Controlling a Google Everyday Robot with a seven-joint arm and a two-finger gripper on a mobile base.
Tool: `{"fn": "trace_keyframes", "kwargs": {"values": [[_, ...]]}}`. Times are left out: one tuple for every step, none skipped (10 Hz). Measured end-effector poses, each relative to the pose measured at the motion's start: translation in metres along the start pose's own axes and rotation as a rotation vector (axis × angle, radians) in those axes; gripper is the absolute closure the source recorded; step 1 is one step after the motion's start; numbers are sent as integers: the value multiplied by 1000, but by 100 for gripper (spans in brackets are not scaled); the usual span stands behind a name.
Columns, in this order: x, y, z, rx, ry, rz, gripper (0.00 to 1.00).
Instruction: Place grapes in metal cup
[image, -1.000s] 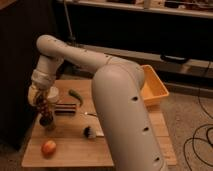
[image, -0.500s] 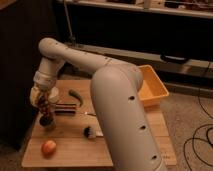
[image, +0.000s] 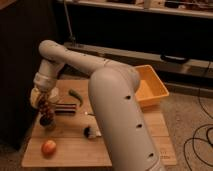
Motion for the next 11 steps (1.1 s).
{"fn": "trace_keyframes", "kwargs": {"values": [[-1, -1, 1, -2, 1, -7, 100], [-1, -1, 3, -5, 3, -14, 100], [-2, -2, 4, -12, 5, -21, 100], [-3, -3, 7, -21, 10, -27, 100], [-4, 0, 9, -28, 14, -36, 100], [-5, 2, 11, -32, 18, -42, 100], [-6, 5, 13, -33, 21, -49, 100], [-7, 7, 15, -35, 25, -54, 100], [-8, 8, 17, -38, 28, -58, 100], [-10, 9, 18, -42, 31, -63, 100], [-11, 10, 19, -44, 34, -66, 100]]}}
